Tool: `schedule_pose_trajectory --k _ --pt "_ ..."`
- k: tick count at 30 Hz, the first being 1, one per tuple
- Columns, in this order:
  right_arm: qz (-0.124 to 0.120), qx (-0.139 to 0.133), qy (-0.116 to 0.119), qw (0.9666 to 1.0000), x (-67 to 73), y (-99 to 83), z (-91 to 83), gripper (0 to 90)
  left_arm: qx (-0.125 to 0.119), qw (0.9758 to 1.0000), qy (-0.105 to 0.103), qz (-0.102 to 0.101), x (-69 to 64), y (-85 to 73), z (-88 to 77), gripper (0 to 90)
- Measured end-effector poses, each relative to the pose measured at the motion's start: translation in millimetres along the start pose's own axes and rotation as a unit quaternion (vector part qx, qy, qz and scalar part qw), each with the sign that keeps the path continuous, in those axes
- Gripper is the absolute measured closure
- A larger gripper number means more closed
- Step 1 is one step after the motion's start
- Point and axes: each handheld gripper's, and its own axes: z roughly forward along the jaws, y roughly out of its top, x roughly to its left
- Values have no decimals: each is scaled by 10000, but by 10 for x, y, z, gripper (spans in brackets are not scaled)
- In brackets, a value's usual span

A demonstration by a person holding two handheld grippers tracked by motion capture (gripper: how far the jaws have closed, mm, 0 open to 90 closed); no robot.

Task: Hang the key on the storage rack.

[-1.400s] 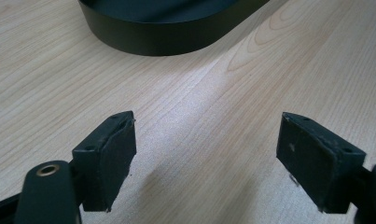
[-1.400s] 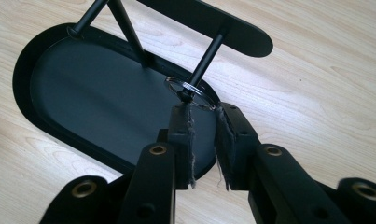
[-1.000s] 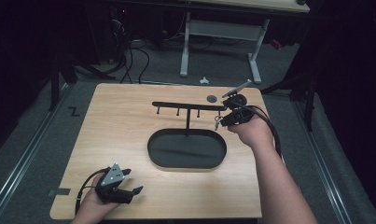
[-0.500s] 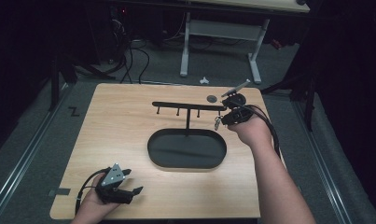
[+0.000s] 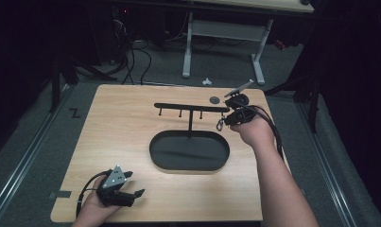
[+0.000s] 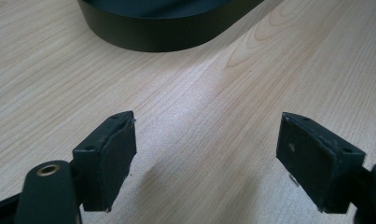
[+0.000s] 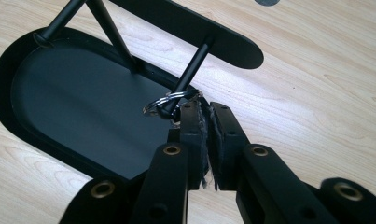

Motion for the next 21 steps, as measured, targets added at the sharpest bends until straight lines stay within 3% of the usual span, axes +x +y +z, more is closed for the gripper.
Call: schedule_pose_trajectory --k 4,13,14,18,21 --pt "37 2 13 10000 10 -31 -19 810 13 10000 -8 10 -3 4 -1 205" --pt "171 -179 60 9997 59 -250 5 646 9 10000 -9 21 -17 3 9 205" --pt "200 -256 63 9995 65 -322 26 600 -1 10000 2 21 -20 2 12 205" --pt "231 -318 86 9992 76 -454 81 533 3 10000 7 13 -25 2 16 206" --pt "344 -334 135 9988 70 -660 198 502 32 10000 -1 33 -26 3 18 206"
